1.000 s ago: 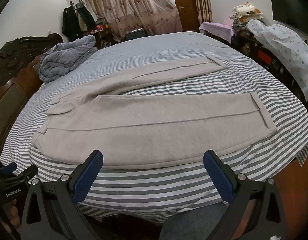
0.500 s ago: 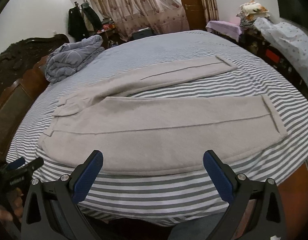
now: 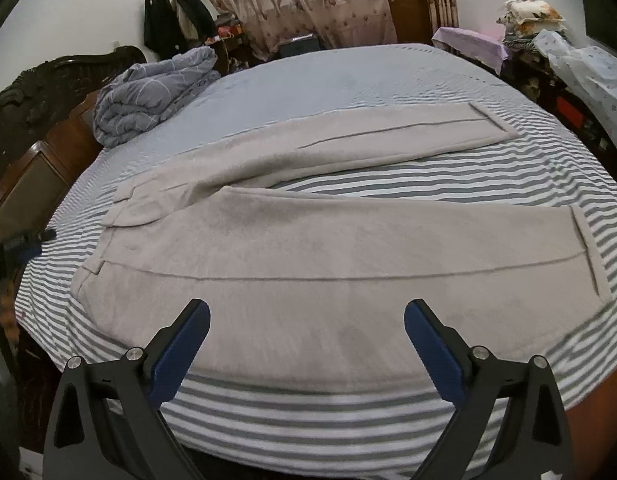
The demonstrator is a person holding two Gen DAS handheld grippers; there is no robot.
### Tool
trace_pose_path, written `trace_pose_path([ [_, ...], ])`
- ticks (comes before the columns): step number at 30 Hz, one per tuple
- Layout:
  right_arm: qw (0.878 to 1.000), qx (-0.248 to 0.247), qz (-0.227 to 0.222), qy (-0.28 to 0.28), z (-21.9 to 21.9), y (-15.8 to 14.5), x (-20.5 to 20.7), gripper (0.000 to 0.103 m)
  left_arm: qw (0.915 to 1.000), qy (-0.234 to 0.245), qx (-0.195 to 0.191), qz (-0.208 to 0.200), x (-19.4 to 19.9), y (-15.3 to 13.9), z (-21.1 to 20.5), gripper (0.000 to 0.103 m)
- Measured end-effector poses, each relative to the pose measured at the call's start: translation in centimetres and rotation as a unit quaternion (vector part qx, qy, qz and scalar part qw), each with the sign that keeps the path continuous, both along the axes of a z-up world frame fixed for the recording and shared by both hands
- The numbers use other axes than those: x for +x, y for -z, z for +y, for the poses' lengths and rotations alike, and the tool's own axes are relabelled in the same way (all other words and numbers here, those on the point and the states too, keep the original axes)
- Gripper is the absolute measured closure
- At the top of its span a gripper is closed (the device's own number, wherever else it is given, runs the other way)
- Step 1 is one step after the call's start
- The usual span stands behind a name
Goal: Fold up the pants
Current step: 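Grasp the waistband corner of the grey pants with the left gripper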
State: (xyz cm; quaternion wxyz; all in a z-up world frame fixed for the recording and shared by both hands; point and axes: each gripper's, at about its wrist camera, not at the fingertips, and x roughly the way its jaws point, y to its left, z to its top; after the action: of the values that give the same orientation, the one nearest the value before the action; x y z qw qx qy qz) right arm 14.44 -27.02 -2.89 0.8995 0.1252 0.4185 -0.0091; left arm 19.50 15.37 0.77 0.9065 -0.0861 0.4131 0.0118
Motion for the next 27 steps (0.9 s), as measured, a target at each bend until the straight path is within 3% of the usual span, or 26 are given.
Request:
trace_pose_path([
  [5, 1.0, 0.012, 0.017, -0.011, 1.0, 1.2, 3.2, 0.011, 0.9935, 0.008, -0.113, 0.015, 7.2, 0.7, 4.4, 0.034],
  [12, 0.999, 0.009, 0.033, -0.035, 2.5, 1.7, 8.4, 0.016, 0.96, -0.004, -0.271, 0.07, 16.5, 4.5, 8.4, 0.034],
  [15, 0.999, -0.002, 0.038, -0.039, 2.6, 2.1, 10.2, 0.016, 0.9512, -0.014, -0.297, 0.084, 19.6, 5.9, 9.3, 0.036],
  [20, 0.998, -0.009, 0.054, -0.041, 2.9, 3.3, 12.3, 0.016, 0.9428, -0.019, -0.316, 0.106, 23.0, 8.4, 10.1, 0.052],
  [27, 0.996, -0.016, 0.069, -0.057, 3.3, 4.8, 15.6, 0.021, 0.9348, -0.004, -0.335, 0.117, 26.1, 11.0, 9.3, 0.054],
])
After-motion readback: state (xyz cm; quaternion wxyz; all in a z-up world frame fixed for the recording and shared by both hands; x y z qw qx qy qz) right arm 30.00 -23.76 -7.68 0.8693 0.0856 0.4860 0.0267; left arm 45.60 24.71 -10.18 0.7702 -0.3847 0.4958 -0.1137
